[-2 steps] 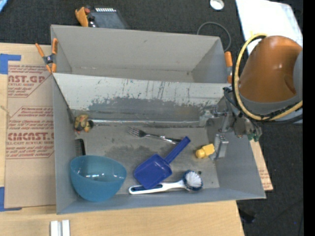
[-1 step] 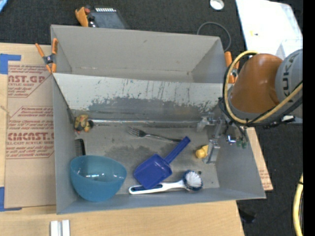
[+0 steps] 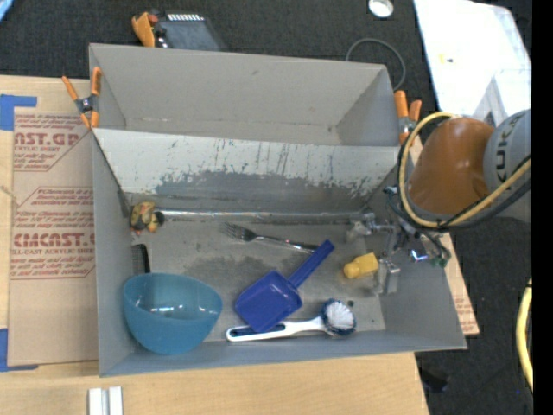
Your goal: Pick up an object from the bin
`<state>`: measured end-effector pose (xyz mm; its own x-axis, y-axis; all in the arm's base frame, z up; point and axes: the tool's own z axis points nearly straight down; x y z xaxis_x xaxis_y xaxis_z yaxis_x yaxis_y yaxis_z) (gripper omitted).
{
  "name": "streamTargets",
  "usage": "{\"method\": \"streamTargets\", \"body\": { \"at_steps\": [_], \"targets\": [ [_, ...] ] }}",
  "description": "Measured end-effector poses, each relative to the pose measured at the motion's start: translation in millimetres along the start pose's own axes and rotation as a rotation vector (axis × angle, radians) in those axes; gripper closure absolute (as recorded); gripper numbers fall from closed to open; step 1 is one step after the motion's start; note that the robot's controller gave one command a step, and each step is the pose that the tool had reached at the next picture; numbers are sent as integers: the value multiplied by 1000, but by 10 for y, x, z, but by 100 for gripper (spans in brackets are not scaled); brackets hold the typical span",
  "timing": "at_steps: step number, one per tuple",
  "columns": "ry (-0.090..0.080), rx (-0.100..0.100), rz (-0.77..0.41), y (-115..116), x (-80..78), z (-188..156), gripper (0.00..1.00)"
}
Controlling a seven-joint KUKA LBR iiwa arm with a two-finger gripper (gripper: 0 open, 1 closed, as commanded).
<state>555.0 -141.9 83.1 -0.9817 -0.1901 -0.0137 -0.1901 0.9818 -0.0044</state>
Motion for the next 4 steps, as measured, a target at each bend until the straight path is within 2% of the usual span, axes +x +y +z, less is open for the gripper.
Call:
{"method": "streamTargets", "body": {
  "at_steps": [1, 2, 3, 4],
  "targets": [
    [8, -4, 245, -62, 99, 128, 0],
    [3, -1, 2, -56, 49, 121, 0],
    [4, -3, 212, -52, 90, 125, 100],
    [4, -3, 212, -51, 90, 122, 100]
  ]
}}
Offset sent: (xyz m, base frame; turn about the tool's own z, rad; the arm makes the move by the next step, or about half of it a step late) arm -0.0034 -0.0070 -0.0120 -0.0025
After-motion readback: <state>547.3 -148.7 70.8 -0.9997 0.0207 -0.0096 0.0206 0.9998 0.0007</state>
